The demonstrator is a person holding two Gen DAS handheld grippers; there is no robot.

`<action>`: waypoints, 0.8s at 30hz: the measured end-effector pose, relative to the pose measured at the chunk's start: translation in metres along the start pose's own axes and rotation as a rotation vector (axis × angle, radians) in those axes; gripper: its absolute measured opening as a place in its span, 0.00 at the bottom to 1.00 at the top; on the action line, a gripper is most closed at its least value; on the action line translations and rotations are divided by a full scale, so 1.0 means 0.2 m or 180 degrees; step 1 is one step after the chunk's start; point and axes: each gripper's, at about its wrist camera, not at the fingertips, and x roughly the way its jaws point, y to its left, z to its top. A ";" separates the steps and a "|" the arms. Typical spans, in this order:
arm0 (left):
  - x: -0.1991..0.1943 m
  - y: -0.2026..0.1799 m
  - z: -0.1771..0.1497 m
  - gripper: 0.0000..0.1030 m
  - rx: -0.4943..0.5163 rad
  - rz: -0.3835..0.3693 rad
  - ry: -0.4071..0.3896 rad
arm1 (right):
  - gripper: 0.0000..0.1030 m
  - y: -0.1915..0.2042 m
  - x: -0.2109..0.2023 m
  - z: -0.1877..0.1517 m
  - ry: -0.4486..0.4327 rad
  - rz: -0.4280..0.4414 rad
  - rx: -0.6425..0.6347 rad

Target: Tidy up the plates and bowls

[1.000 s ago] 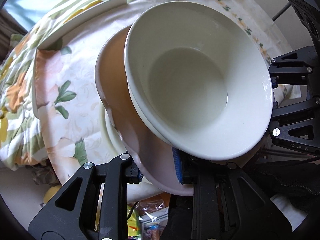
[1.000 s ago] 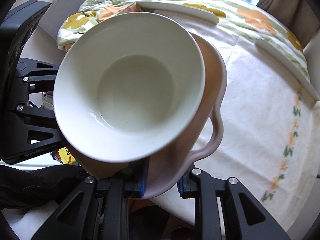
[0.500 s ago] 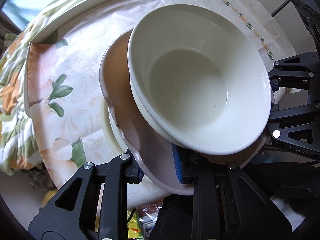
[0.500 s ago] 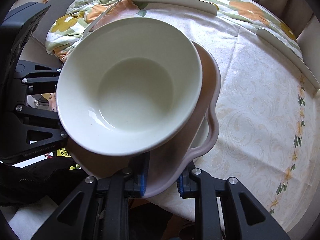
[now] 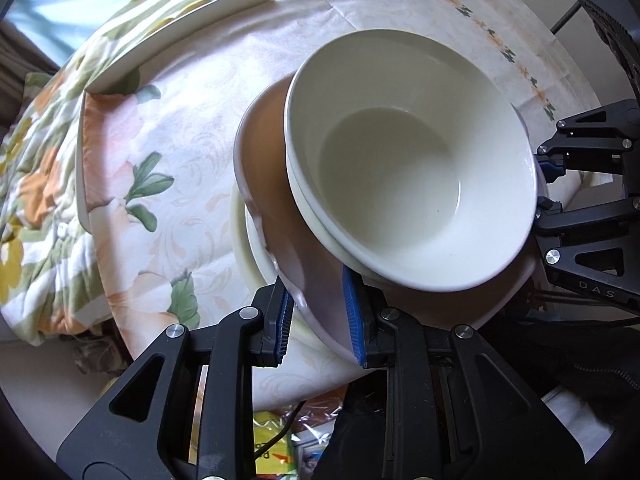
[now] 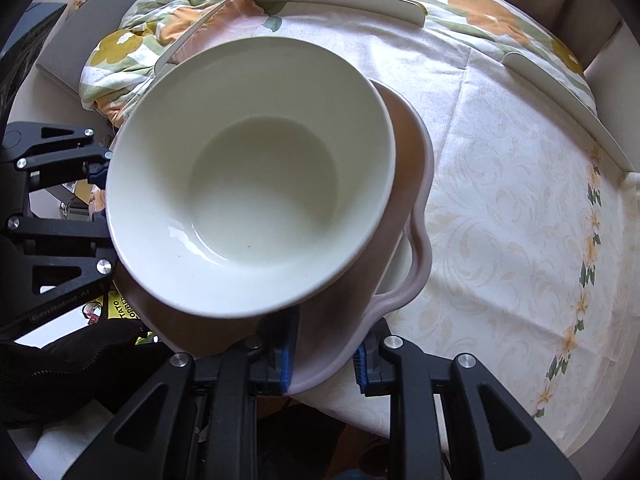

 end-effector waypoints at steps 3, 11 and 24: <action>-0.03 0.00 0.00 0.21 0.0001 -0.0012 0.0018 | 0.33 -0.01 -0.06 0.00 -0.0018 -0.0061 0.0018; -0.11 -0.02 -0.02 0.21 0.0118 0.0065 0.0013 | 0.45 -0.03 -0.13 -0.06 -0.0092 -0.0116 0.0229; -0.82 -0.22 -0.30 0.21 -0.0619 0.0343 -0.1283 | 0.45 0.03 -0.75 -0.41 -0.1259 -0.0166 0.0307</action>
